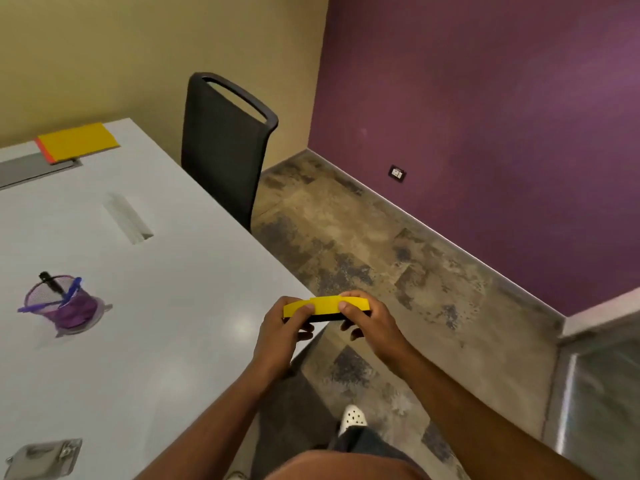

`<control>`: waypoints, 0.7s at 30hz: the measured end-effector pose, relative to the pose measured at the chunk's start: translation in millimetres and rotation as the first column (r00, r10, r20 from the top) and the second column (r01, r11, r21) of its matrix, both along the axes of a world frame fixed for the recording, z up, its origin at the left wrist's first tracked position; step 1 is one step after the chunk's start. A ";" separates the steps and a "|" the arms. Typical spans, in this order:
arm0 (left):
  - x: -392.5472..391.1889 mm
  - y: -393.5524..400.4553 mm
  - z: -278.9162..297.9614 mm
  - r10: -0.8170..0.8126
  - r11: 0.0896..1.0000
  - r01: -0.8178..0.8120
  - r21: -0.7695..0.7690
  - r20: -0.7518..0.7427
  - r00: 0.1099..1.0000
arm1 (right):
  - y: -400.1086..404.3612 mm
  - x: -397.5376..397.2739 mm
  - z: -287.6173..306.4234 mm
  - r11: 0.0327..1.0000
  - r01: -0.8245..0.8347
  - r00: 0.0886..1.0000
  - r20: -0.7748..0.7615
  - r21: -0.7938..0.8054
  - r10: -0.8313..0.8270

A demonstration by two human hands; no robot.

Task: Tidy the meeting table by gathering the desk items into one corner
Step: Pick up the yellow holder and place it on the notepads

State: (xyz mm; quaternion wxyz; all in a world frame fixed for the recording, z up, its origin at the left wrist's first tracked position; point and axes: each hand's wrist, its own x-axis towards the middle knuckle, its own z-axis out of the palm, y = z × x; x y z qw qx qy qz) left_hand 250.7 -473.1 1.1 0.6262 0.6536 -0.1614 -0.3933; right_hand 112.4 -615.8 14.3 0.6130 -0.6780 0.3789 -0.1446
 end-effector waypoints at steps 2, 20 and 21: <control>-17.0 -27.3 -1.6 -0.039 0.999 0.039 0.011 0.016 0.999 | -19.7 -22.0 -3.2 0.999 0.051 0.999 0.019 0.014 -0.051; -128.5 -290.3 7.9 -0.041 0.993 0.070 0.090 -0.285 0.958 | -245.1 -156.4 -32.4 0.972 0.190 0.968 0.136 0.141 -0.209; -127.7 -300.5 7.4 -0.045 0.993 0.073 0.090 -0.274 0.961 | -254.0 -157.6 -34.1 0.968 0.198 0.965 0.141 0.153 -0.220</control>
